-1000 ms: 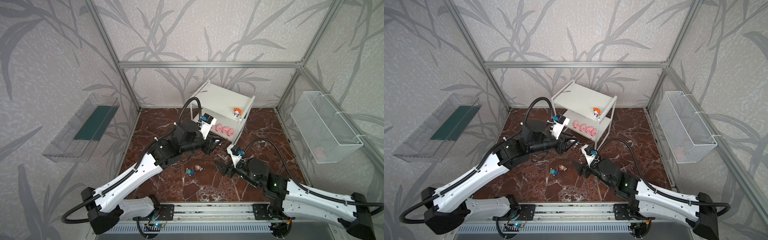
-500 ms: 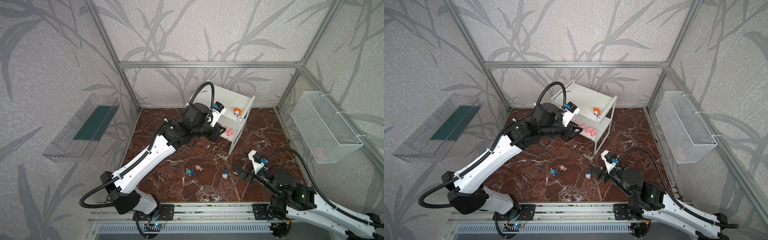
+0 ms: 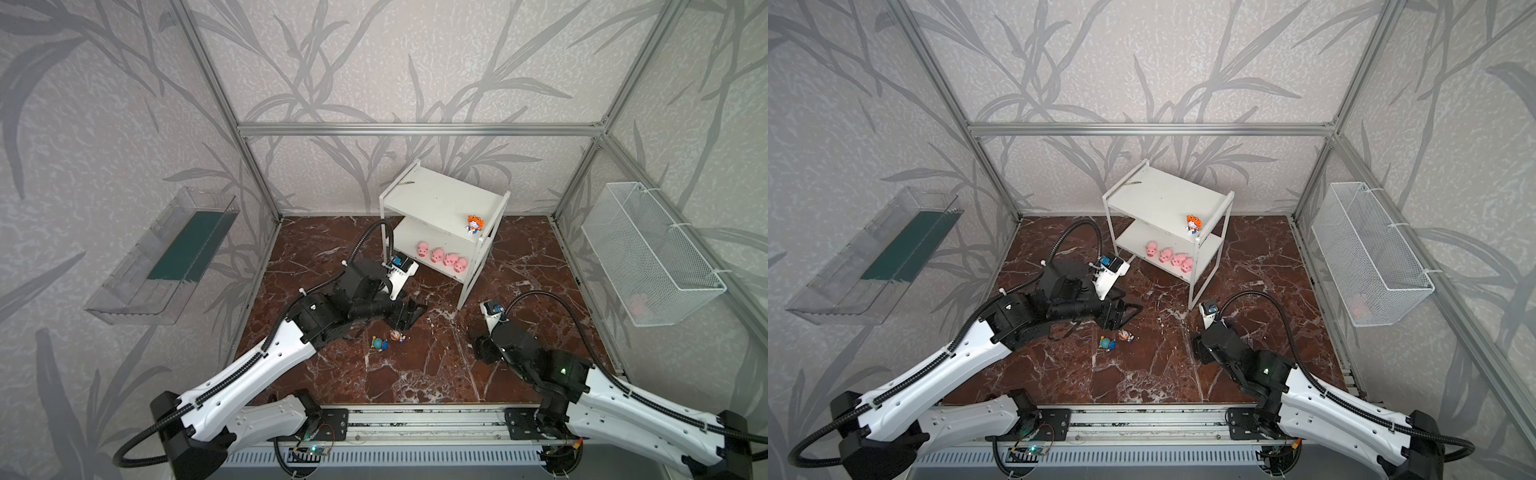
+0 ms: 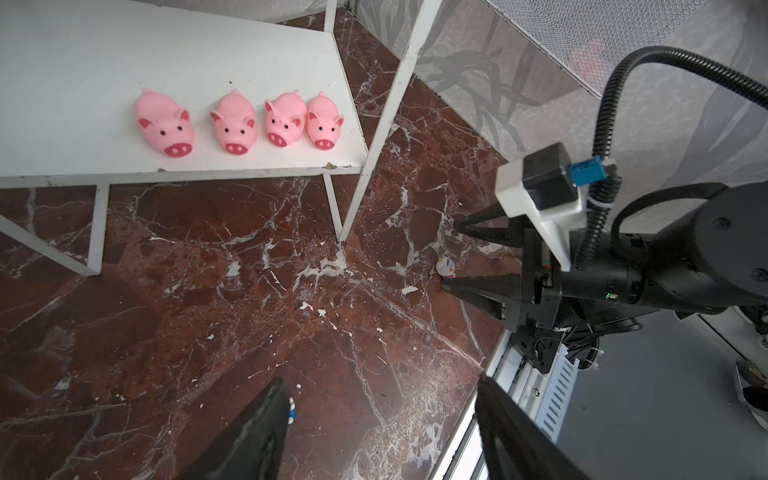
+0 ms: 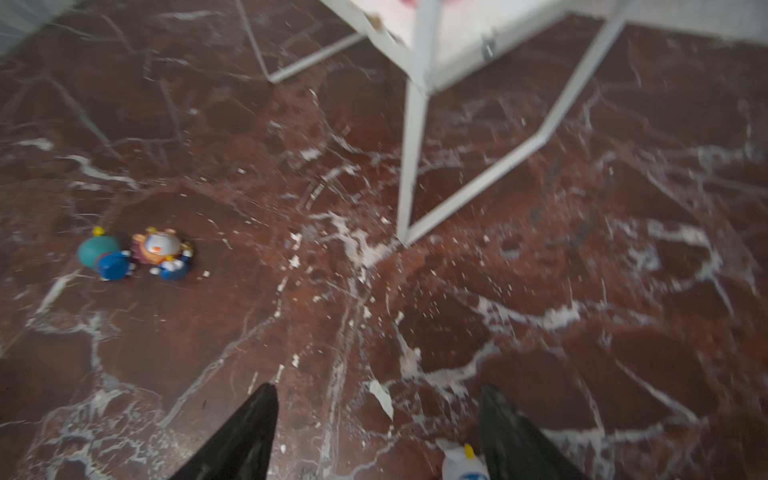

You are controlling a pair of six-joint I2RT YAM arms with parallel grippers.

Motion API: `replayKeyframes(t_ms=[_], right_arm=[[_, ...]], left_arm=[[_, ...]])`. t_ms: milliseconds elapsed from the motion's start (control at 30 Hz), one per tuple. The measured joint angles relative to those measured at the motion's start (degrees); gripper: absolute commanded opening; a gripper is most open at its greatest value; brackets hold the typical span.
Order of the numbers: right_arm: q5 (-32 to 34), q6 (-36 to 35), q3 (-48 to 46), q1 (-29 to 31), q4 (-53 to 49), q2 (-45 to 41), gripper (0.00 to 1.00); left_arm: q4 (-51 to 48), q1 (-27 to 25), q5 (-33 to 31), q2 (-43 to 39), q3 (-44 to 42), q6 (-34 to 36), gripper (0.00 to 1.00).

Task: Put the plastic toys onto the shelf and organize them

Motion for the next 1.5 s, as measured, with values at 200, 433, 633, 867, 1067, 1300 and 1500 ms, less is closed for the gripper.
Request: replayKeyframes(t_ms=[200,433,633,867,1067,1300,1500], right_arm=[[-3.21,11.17,-1.97,-7.82,-5.07,-0.07,0.75],[-7.08,19.3,-7.48,-12.66,-6.64,-0.39,0.55],[-9.14,21.77,-9.7,-13.77,-5.9,-0.22,0.49],[-10.75,22.05,-11.04,-15.02,-1.29,3.1,0.43],[-12.02,19.19,-10.75,-15.5,3.5,9.81,0.34],[-14.82,15.78,-9.33,-15.63,5.97,13.11,0.35],[-17.94,14.27,-9.62,-15.63,5.49,11.04,0.4]], left_arm=[[3.3,0.0,0.76,-1.95,-3.91,-1.51,0.81],[6.21,0.0,1.79,-3.5,-6.86,-1.55,0.83],[7.19,0.0,2.12,-3.69,-7.28,-1.25,0.85],[8.39,0.02,2.36,-3.58,-7.3,-0.5,0.85],[8.98,0.13,2.54,-3.26,-7.3,-0.15,0.85],[8.98,0.61,2.69,-2.75,-7.3,0.11,0.85],[9.6,0.92,3.17,-1.68,-7.3,0.13,0.85]])
